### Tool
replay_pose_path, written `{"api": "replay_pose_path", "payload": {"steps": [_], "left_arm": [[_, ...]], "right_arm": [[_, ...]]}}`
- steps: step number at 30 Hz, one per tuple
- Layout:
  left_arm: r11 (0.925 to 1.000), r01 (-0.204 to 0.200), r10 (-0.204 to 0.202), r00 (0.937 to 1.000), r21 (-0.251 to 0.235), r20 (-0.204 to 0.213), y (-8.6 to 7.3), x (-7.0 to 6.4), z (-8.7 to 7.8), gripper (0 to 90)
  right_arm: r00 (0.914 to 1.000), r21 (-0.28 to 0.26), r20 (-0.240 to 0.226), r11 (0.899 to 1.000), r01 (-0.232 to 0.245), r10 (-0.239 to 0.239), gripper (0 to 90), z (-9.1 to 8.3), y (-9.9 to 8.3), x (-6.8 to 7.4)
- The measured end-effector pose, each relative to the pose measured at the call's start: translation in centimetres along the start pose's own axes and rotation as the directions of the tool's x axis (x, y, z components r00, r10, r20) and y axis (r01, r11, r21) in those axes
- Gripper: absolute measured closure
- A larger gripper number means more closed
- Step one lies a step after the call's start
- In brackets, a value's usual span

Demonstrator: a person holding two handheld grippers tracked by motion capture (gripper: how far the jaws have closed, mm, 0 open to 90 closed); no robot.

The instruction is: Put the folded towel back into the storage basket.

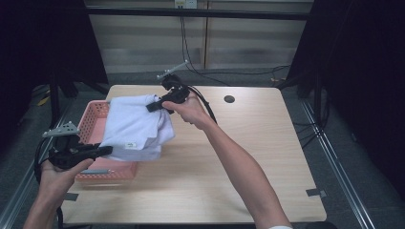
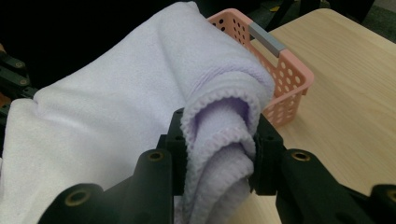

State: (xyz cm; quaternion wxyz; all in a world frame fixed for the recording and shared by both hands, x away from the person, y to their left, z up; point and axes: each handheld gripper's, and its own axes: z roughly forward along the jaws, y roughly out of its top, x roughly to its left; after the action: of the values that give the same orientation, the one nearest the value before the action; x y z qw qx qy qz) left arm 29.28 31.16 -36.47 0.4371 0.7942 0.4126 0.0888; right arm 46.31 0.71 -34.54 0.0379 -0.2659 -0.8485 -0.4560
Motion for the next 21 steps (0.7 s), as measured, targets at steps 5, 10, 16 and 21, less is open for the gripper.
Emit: {"api": "replay_pose_path", "payload": {"steps": [5, 10, 16, 21], "left_arm": [[0.9999, 0.013, -0.013, 0.9999, -0.005, -0.010, -0.4, 0.9, -0.5, 75.7], [0.9996, 0.026, -0.027, 0.9992, -0.012, -0.030, -0.5, 1.8, -1.6, 75.7], [0.9982, 0.052, -0.054, 0.9972, -0.030, -0.052, -0.9, 3.0, -3.1, 75.7], [0.9964, 0.075, -0.077, 0.9951, -0.042, -0.062, -1.3, 4.0, -4.3, 75.7]], "right_arm": [[1.0000, 0.001, -0.002, 1.000, 0.001, -0.001, 66.7, 1.0, 0.4, 0.0], [1.0000, 0.003, -0.006, 1.000, -0.002, 0.002, 66.7, 2.2, 1.0, 0.4], [0.9999, 0.002, -0.015, 1.000, -0.002, 0.002, 66.8, 3.6, 2.2, 1.3], [0.9999, 0.009, -0.014, 1.000, 0.001, -0.001, 66.8, 4.7, 3.3, 2.0]]}}
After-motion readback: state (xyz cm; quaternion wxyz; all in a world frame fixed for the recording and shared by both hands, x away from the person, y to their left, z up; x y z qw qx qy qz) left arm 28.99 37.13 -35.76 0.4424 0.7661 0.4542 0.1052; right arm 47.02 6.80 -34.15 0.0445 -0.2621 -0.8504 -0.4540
